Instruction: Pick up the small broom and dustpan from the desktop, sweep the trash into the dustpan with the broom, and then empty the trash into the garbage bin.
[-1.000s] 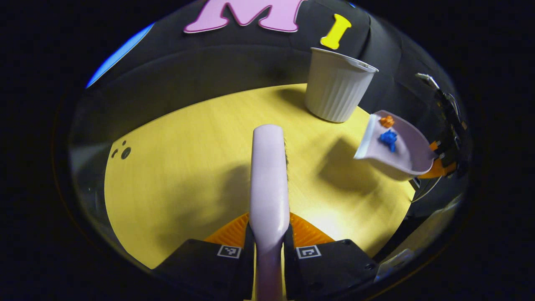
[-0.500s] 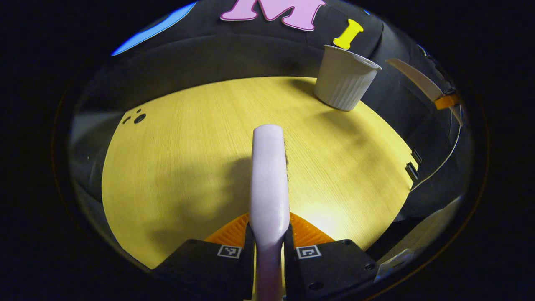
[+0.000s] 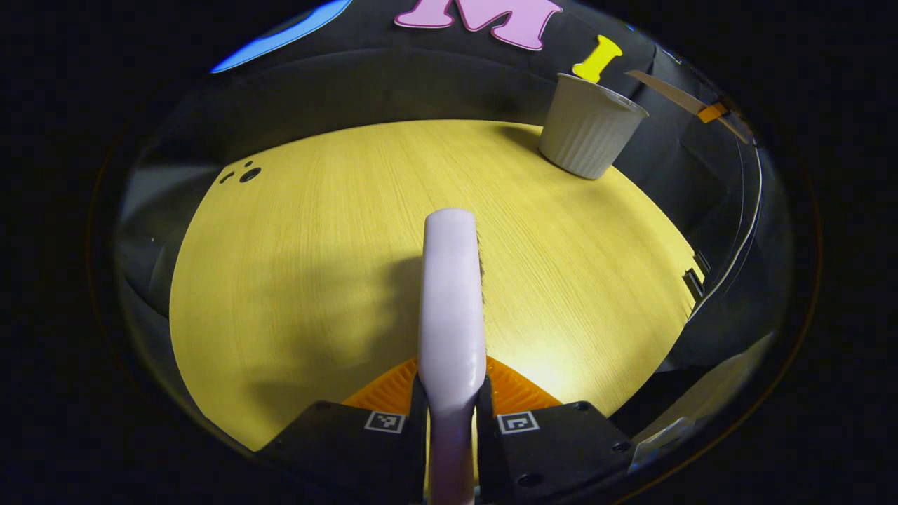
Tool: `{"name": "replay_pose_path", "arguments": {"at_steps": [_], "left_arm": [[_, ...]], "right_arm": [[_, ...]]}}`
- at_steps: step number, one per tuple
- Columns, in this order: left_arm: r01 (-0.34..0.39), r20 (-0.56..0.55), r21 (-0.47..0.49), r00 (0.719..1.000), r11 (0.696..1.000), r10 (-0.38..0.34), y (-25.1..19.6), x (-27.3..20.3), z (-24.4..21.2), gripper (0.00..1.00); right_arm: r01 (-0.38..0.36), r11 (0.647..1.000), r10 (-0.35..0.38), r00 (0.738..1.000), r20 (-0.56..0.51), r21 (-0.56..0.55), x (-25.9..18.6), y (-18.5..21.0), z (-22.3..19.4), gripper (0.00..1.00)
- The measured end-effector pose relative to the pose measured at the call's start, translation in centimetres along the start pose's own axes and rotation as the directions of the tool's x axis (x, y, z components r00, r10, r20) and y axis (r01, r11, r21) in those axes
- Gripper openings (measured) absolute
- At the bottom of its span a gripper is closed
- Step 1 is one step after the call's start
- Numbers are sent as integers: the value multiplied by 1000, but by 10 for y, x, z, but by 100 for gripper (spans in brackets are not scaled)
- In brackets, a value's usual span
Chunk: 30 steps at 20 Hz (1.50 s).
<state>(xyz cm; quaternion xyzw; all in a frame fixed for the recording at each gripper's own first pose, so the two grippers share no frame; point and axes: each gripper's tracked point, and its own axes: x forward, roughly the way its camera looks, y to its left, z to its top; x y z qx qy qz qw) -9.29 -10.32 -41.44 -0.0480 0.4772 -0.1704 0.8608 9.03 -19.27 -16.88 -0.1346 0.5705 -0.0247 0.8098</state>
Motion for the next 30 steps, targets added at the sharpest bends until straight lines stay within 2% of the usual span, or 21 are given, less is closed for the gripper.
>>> {"name": "replay_pose_path", "arguments": {"at_steps": [1, 2, 3, 6, 10, 14, 15, 16, 17, 21, 25, 26, 27, 29, 30], "left_arm": [[-5, -1, -6, 1000, 1000, 5, 3, 0, -3, 32], [-11, -3, -14, 1000, 1000, 11, 5, -2, -7, 33], [-16, -5, -22, 1000, 1000, 16, 9, -3, -10, 33], [-33, -14, -65, 999, 997, 32, 15, -5, -18, 33], [-46, -16, -97, 999, 994, 45, 17, -5, -22, 31], [-49, -15, -125, 999, 991, 47, 19, -6, -26, 33], [-46, -17, -132, 999, 990, 44, 18, -5, -26, 33], [-44, -19, -136, 999, 990, 42, 18, -5, -28, 33], [-45, -23, -137, 999, 990, 42, 18, -4, -29, 33], [-48, -31, -142, 999, 989, 44, 18, -2, -31, 31], [-51, -33, -155, 998, 987, 47, 18, -1, -30, 31], [-48, -35, -155, 998, 987, 43, 18, -1, -30, 31], [-47, -35, -149, 999, 988, 42, 18, -1, -30, 31], [-46, -35, -134, 998, 990, 42, 18, -1, -28, 33], [-46, -39, -131, 998, 990, 41, 17, -1, -28, 33]], "right_arm": [[7, 1000, -7, 1000, -26, -22, 5, -4, 8, 36], [12, 999, -14, 999, -50, -40, 9, -8, 14, 31], [21, 998, -26, 997, -77, -62, 13, -14, 19, 36], [45, 988, -71, 983, -169, -149, 24, -28, 28, 36], [31, 959, -122, 942, -311, -282, 39, -31, 32, 36], [0, 941, -148, 899, -412, -338, 47, -27, 38, 36], [-6, 937, -151, 894, -421, -349, 48, -25, 40, 40], [-10, 935, -152, 892, -426, -355, 48, -24, 41, 31], [-12, 934, -151, 892, -426, -357, 51, -23, 44, 36], [-13, 910, -184, 882, -434, -413, 48, -25, 50, 36], [-29, 889, -190, 885, -426, -457, 51, -18, 61, 36], [-30, 885, -193, 884, -426, -464, 50, -16, 62, 31], [-27, 879, -202, 884, -421, -477, 50, -15, 64, 36], [-39, 864, -193, 895, -403, -502, 52, -9, 69, 36], [-39, 868, -188, 897, -400, -496, 51, -7, 70, 36]]}}
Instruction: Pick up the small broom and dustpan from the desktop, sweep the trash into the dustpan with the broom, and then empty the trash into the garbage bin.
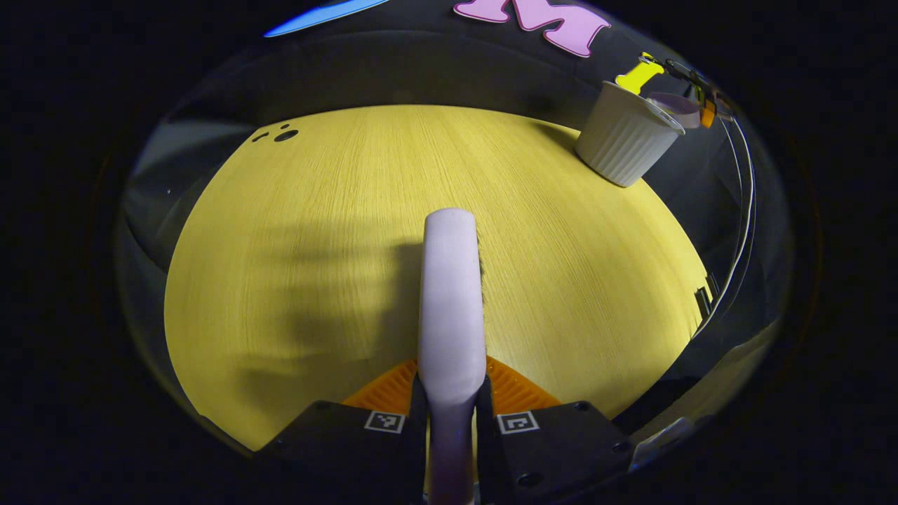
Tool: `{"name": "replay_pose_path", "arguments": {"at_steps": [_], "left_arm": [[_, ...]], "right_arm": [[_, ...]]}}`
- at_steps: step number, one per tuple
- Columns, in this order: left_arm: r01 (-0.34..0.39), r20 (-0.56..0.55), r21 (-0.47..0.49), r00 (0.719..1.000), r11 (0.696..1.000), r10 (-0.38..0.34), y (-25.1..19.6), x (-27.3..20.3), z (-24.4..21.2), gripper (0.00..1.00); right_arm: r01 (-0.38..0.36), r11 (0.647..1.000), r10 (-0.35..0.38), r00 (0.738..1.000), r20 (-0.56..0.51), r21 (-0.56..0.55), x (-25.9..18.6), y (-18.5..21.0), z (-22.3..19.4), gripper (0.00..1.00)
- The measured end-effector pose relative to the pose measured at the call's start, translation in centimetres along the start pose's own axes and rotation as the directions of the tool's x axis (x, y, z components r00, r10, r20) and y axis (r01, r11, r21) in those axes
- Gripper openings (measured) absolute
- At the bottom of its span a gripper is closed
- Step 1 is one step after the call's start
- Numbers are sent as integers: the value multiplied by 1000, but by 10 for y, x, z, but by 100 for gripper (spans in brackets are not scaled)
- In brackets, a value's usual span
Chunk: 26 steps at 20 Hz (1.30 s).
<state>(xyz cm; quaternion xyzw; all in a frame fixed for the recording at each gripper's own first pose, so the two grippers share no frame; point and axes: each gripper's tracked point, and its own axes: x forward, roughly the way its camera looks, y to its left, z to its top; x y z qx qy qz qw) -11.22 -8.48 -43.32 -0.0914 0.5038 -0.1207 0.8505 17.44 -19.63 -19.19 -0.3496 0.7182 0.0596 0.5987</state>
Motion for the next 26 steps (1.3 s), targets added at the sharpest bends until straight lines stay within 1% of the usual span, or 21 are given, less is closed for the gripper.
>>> {"name": "replay_pose_path", "arguments": {"at_steps": [1, 2, 3, 6, 8, 9, 10, 13, 14, 15, 16, 17, 18, 20, 22, 23, 24, 25, 26], "left_arm": [[-1, -3, 3, 1000, 1000, 1, 0, 1, 1, 31], [-4, -4, 7, 1000, 1000, 4, 1, 0, 2, 33], [-6, -4, 11, 1000, 1000, 6, 0, 1, 2, 31], [-5, -5, 12, 1000, 1000, 5, 0, 0, 5, 31], [-12, -7, 20, 1000, 1000, 12, 0, 0, 6, 31], [-14, -8, 24, 1000, 1000, 14, -1, 0, 7, 31], [-15, -8, 28, 1000, 999, 15, -2, -1, 7, 31], [-22, -9, 44, 1000, 999, 23, -2, -2, 11, 31], [-25, -10, 50, 1000, 998, 26, -2, -2, 12, 31], [-28, -11, 60, 1000, 998, 29, -2, -3, 14, 33], [-33, -9, 68, 999, 997, 33, -1, -4, 17, 32], [-36, -8, 77, 999, 996, 36, -1, -4, 21, 31], [-38, -6, 84, 999, 996, 38, -1, -5, 24, 31], [-41, -4, 94, 999, 995, 41, 1, -5, 30, 31], [-45, -4, 107, 999, 993, 46, 1, -6, 32, 31], [-46, -5, 113, 999, 992, 47, 2, -6, 33, 31], [-47, -6, 120, 999, 992, 49, 1, -6, 34, 33], [-48, -6, 126, 999, 991, 49, 2, -6, 35, 31], [-47, -6, 129, 999, 991, 49, 2, -6, 35, 35]], "right_arm": [[-1, 1000, 1, 1000, 1, 4, -1, 0, 0, 36], [2, 1000, -2, 1000, 2, 2, -1, 0, -2, 36], [9, 1000, -9, 1000, 3, -5, 1, -1, -2, 36], [16, 1000, -17, 999, 28, 6, 0, -4, -6, 36], [1, 999, -4, 997, 75, 40, -5, -3, -7, 36], [-13, 998, 5, 994, 111, 65, -10, -4, -10, 32], [-24, 996, 10, 988, 151, 89, -17, -3, -10, 36], [-50, 991, 12, 959, 285, 127, -44, 1, -19, 36], [-65, 989, 16, 944, 330, 136, -55, 7, -21, 36], [-84, 987, 27, 928, 370, 138, -64, 18, -24, 40], [-107, 985, 42, 913, 406, 139, -74, 29, -27, 40], [-128, 982, 55, 898, 436, 141, -82, 41, -32, 36], [-145, 979, 64, 886, 460, 143, -89, 52, -33, 40], [-168, 977, 80, 861, 502, 132, -98, 70, -38, 32], [-197, 975, 111, 840, 531, 107, -100, 88, -46, 39], [-211, 973, 129, 830, 543, 91, -102, 101, -44, 36], [-230, 970, 152, 820, 552, 73, -105, 117, -44, 36], [-248, 967, 174, 811, 558, 59, -105, 132, -43, 36], [-268, 963, 199, 804, 561, 43, -103, 147, -42, 36]]}}
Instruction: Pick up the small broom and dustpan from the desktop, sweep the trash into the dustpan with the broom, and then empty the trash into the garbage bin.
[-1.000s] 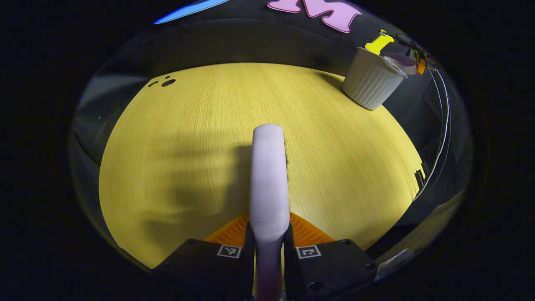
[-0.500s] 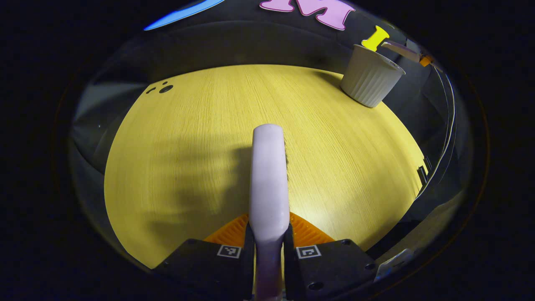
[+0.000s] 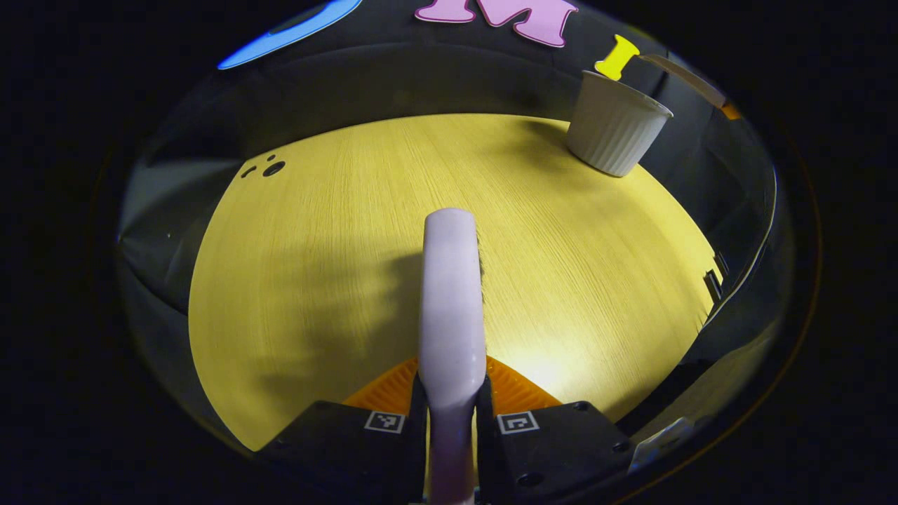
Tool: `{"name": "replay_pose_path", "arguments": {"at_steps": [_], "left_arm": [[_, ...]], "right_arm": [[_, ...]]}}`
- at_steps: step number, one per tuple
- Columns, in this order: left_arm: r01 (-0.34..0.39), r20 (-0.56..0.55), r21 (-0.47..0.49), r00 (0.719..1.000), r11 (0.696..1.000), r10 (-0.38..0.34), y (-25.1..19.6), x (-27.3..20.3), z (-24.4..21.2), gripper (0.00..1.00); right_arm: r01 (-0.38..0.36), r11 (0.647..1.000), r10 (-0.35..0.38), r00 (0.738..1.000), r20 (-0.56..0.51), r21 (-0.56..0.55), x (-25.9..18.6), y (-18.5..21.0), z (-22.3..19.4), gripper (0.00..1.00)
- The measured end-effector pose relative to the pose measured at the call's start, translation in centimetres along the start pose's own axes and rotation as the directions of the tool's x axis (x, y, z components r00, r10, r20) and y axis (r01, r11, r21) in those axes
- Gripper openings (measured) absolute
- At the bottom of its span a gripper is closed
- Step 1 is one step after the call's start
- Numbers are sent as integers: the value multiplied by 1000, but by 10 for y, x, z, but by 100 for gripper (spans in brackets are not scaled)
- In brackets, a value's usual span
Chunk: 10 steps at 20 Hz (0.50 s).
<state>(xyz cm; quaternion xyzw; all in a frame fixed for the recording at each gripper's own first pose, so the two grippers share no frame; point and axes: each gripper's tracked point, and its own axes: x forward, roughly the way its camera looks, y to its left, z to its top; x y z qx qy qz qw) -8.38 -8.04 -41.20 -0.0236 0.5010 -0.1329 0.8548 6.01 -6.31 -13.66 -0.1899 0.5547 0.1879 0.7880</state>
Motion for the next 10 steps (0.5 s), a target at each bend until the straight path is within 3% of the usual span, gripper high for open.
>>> {"name": "replay_pose_path", "arguments": {"at_steps": [4, 6, 7, 9, 10], "left_arm": [[6, -2, -16, 1000, 1000, -6, -1, 2, -1, 33], [4, -7, -19, 1000, 1000, -4, -1, 4, -2, 33], [-1, -10, -13, 1000, 1000, 1, -1, 6, -3, 33], [-16, -16, 0, 1000, 1000, 16, 0, 13, -1, 33], [-22, -22, 5, 1000, 1000, 22, 0, 19, -1, 33]], "right_arm": [[-69, 997, 69, 998, -14, 18, 26, 60, -19, 39], [-103, 994, 104, 994, -30, 41, 45, 90, -35, 36], [-102, 994, 104, 994, -42, 47, 55, 102, -43, 32], [-73, 995, 77, 995, -64, 61, 80, 117, -58, 40], [-71, 995, 76, 993, -85, 69, 91, 128, -68, 36]]}}
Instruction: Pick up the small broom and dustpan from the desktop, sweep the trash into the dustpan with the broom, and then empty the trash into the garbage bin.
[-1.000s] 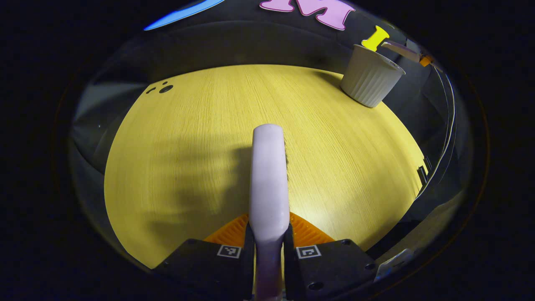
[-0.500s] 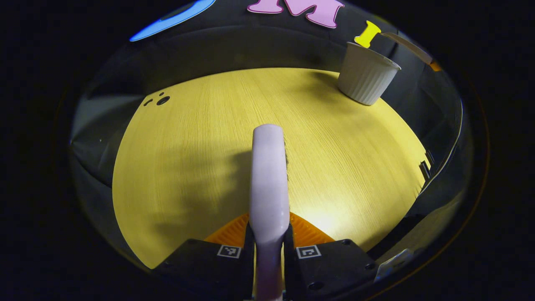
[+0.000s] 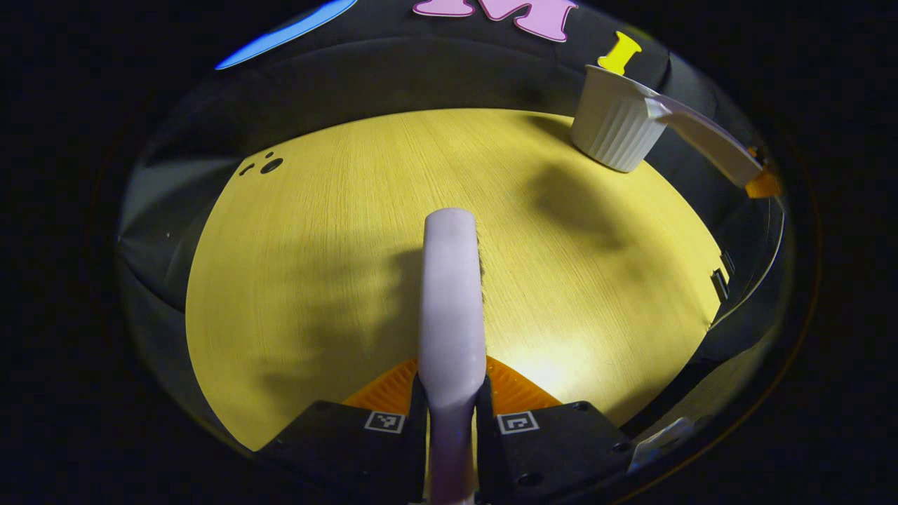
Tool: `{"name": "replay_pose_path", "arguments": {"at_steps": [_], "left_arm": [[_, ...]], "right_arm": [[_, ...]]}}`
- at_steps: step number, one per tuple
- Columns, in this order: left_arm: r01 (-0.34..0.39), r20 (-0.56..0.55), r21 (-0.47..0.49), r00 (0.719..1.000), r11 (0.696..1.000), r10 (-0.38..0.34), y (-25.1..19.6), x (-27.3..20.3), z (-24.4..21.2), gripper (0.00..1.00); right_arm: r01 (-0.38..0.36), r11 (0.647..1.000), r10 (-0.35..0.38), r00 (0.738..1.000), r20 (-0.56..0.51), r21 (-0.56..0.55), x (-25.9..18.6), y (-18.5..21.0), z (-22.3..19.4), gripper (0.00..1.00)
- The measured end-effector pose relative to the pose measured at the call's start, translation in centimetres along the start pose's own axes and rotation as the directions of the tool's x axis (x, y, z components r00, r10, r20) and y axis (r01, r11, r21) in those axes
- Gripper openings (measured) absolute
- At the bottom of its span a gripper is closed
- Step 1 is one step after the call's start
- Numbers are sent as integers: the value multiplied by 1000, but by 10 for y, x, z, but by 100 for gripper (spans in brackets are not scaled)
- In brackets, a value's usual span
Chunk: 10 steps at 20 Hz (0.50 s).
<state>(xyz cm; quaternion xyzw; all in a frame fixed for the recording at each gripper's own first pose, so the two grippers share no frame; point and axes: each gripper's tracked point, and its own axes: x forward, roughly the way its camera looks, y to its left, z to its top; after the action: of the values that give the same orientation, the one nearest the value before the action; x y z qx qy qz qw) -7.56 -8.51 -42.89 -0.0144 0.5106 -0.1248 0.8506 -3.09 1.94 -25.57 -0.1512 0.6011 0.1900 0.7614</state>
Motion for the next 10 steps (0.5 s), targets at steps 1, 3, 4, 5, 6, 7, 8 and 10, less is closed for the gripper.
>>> {"name": "replay_pose_path", "arguments": {"at_steps": [1, 3, 4, 5, 6, 7, 8, 10], "left_arm": [[-6, -9, 1, 1000, 1000, 7, 1, 5, -1, 33], [-16, -21, -1, 1000, 1000, 16, 1, 10, -3, 31], [-21, -23, 0, 999, 1000, 21, 0, 12, -3, 32], [-28, -23, 7, 999, 1000, 28, -1, 15, -1, 32], [-36, -22, 17, 999, 999, 36, -1, 16, -1, 32], [-45, -19, 30, 999, 999, 45, -2, 15, -2, 34], [-58, -17, 43, 998, 997, 59, -3, 12, -2, 34], [-97, -12, 60, 995, 993, 98, -4, 10, -1, 33]], "right_arm": [[-3, 1000, 3, 1000, -17, 16, 13, 8, -9, 32], [-17, 999, 19, 999, -43, 48, 37, 25, -26, 32], [-20, 998, 24, 998, -53, 67, 47, 34, -33, 36], [-22, 995, 27, 998, -59, 93, 55, 39, -39, 38], [-23, 992, 31, 998, -62, 125, 63, 43, -44, 39], [-23, 987, 34, 997, -64, 157, 71, 50, -48, 36], [-23, 982, 35, 997, -62, 187, 77, 51, -49, 36], [-13, 973, 28, 998, -59, 230, 92, 51, -54, 36]]}}
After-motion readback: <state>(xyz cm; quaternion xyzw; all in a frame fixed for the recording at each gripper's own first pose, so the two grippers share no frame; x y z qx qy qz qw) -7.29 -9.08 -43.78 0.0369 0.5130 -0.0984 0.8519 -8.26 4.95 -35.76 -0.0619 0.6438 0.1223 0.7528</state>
